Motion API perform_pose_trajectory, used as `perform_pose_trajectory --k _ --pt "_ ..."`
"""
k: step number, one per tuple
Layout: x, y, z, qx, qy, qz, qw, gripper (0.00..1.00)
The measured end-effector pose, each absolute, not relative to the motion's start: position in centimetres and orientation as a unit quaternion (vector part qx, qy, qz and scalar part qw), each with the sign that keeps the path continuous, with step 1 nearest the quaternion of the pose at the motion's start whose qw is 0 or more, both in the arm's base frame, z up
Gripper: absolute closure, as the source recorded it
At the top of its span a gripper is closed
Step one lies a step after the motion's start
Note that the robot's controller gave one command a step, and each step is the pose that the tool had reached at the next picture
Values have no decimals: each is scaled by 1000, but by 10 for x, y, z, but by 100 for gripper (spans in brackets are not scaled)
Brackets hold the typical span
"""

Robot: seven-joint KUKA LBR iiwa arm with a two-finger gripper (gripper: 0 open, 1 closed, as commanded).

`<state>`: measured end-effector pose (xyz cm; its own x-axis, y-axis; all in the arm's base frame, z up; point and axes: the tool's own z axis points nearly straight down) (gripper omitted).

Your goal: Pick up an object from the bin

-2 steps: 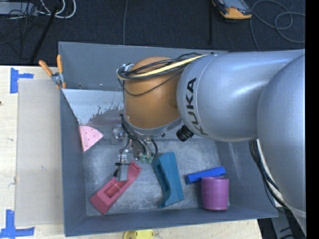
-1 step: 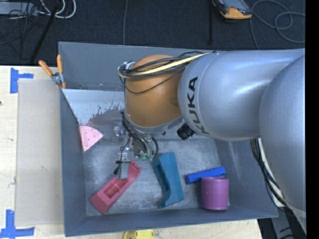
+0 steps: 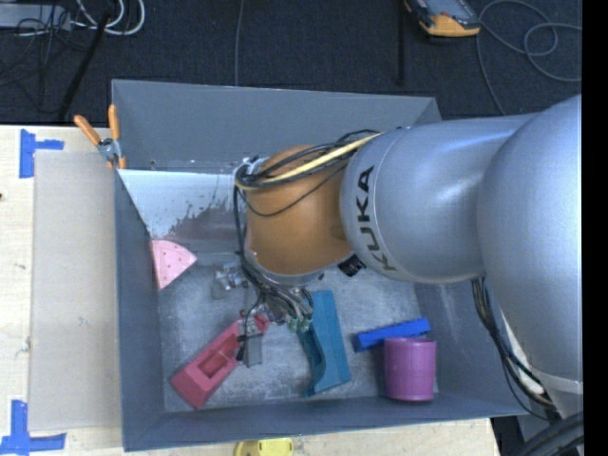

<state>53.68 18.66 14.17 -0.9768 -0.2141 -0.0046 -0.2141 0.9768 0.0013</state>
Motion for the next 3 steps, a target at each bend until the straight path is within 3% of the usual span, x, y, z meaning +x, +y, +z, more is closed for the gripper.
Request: perform_pose_trajectory --k 1,2,3 --pt "519 170 124 -190 982 0 -4 0" --pt "534 174 141 -311 950 0 0 0" --pt "541 191 80 -354 935 0 1 0"
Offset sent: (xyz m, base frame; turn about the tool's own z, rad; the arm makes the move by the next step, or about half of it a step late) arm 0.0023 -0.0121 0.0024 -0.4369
